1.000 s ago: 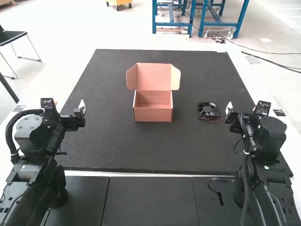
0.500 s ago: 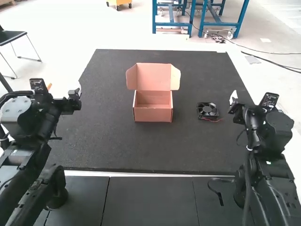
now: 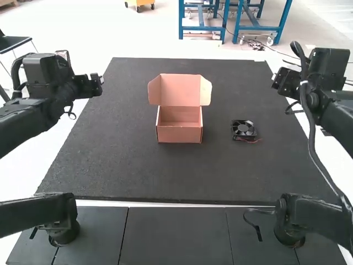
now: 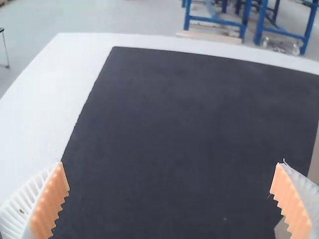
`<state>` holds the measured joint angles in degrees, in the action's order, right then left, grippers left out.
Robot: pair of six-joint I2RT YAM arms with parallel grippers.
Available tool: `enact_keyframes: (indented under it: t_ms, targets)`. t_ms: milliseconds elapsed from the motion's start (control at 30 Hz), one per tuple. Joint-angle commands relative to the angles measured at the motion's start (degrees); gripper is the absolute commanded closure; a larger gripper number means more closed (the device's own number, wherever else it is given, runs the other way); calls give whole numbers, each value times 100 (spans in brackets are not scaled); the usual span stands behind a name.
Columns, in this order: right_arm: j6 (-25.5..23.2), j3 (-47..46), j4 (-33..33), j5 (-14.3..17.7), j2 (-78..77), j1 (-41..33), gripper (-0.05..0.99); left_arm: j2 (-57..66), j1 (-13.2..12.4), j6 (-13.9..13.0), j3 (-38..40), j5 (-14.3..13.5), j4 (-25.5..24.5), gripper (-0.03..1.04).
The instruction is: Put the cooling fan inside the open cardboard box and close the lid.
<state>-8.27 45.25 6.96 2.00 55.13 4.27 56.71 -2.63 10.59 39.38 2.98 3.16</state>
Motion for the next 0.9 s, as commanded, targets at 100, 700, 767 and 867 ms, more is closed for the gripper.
enact_keyframes:
  t_ms: [100,700,767,867]
  targets:
    - [-157,1029,587,-323,665,3,3,807,0,-347,791,431,-237,5]
    - [687,1996,1659,-147,3179,21,2,2108,96,-470,1969,686,-764,7]
    - [775,2005,1536,-147,3372,-23,2,2160,96,-479,2048,616,-773,7]
    - [775,2058,1422,-174,3636,-32,3,2380,70,-479,2215,625,-1054,7]
